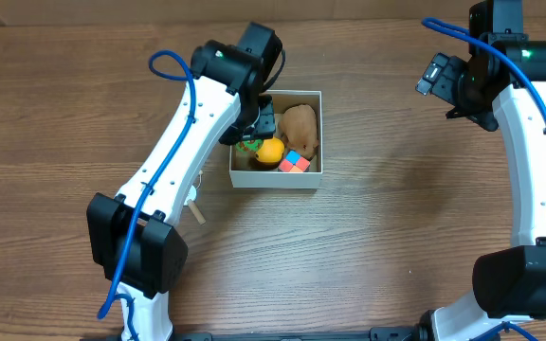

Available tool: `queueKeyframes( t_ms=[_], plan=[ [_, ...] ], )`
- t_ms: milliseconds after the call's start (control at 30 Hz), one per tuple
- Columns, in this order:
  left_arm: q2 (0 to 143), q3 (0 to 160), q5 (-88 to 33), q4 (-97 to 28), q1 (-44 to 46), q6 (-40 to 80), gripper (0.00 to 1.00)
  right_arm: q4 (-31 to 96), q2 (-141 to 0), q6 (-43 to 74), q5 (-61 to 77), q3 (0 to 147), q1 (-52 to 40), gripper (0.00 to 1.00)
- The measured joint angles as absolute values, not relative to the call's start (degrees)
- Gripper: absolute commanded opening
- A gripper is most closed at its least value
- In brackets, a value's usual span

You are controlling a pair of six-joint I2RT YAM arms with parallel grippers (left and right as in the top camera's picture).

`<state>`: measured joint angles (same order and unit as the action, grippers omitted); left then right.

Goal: Pack container
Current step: 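Carry the green ball right and lower it into the box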

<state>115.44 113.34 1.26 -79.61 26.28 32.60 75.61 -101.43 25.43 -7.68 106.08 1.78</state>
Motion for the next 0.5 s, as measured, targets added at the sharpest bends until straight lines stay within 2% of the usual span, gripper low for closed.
queueKeyframes(
  t_ms=[100,200,267,333,500],
  plan=[
    [115.4,110.8,1.3,-78.9,26.3,32.6,0.47,75.6,-101.4,25.4,-7.7,106.1,1.8,1.00],
    [115.4,109.7,1.3,-78.3,26.3,32.6,0.53,75.6,-101.4,25.4,-7.7,106.1,1.8,1.00],
    [115.4,109.7,1.3,-78.0,26.4,32.6,0.61,75.6,-101.4,25.4,-7.7,106.1,1.8,1.00],
    [115.4,109.7,1.3,-78.0,26.7,32.4,0.74,75.6,-101.4,25.5,-7.7,106.1,1.8,1.00],
    [115.4,109.7,1.5,-77.9,27.6,32.6,0.80,75.6,-101.4,25.5,-7.7,106.1,1.8,1.00]
  ],
)
